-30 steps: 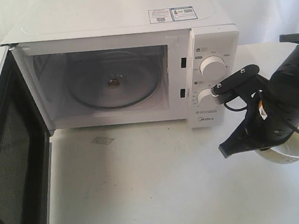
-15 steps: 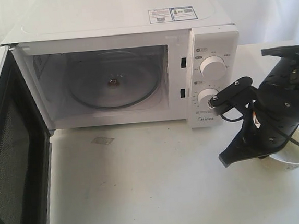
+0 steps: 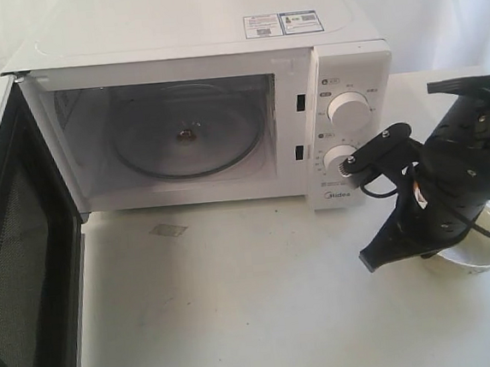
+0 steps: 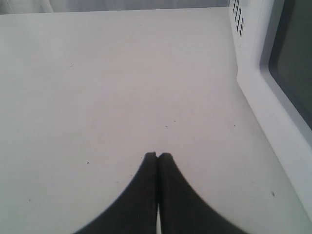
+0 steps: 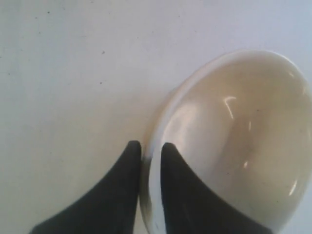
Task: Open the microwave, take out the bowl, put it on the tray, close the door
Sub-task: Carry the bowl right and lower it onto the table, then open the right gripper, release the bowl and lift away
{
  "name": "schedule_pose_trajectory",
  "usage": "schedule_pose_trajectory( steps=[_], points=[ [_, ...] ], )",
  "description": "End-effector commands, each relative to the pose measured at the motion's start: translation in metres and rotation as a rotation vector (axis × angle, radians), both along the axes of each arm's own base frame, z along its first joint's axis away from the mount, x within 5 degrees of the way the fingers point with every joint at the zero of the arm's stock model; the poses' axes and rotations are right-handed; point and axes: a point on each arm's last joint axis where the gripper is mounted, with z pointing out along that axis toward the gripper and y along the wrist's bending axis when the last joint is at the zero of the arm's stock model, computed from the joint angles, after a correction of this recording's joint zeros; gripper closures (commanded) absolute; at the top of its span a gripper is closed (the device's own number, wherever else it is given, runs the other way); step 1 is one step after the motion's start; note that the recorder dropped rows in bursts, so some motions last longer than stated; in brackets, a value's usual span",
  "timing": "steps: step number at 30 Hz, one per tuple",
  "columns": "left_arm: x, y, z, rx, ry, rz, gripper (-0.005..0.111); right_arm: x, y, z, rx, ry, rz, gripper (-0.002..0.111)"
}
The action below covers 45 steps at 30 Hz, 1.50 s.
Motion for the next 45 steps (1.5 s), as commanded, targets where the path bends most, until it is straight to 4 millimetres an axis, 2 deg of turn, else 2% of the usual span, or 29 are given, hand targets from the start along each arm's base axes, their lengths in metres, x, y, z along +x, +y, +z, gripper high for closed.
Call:
schedule_pose_trajectory(
  steps=[1,6,8,12,15,18,20,21,23,27,36,45],
  points=[
    [0.0,0.0,-0.001,-0.012,-0.004,0.002,0.107,0.002,0.0,0.001,0.027,-0.031,-0.005,0.074],
    [0.0,0.0,-0.001,-0.012,-0.004,0.002,0.107,0.003,0.004,0.001,0.092,-0.043,-0.034,0.074],
    [0.0,0.0,-0.001,-0.012,-0.004,0.002,0.107,0.001,0.004,0.008,0.111,-0.062,-0.043,0.074],
    [0.0,0.0,-0.001,-0.012,-0.004,0.002,0.107,-0.01,0.001,0.042,0.176,-0.163,-0.066,0.074],
    [0.0,0.0,-0.001,-0.012,-0.004,0.002,0.107,-0.027,-0.004,0.077,0.236,-0.27,-0.077,0.075],
    [0.0,0.0,-0.001,-0.012,-0.004,0.002,0.107,-0.04,-0.008,0.099,0.269,-0.352,-0.071,0.075],
    [0.0,0.0,-0.001,-0.012,-0.004,0.002,0.107,-0.047,-0.011,0.109,0.278,-0.381,-0.073,0.081],
    [0.0,0.0,-0.001,-0.012,-0.004,0.002,0.107,-0.052,-0.013,0.113,0.276,-0.388,-0.074,0.089],
    [0.0,0.0,-0.001,-0.012,-0.004,0.002,0.107,-0.06,-0.017,0.118,0.268,-0.389,-0.078,0.109],
    [0.0,0.0,-0.001,-0.012,-0.004,0.002,0.107,-0.073,-0.022,0.128,0.276,-0.418,-0.085,0.108],
    [0.0,0.0,-0.001,-0.012,-0.004,0.002,0.107,-0.088,-0.026,0.124,0.303,-0.468,-0.065,0.108],
    [0.0,0.0,-0.001,-0.012,-0.004,0.002,0.107,-0.099,-0.026,0.13,0.389,-0.537,-0.061,0.108]
  ],
)
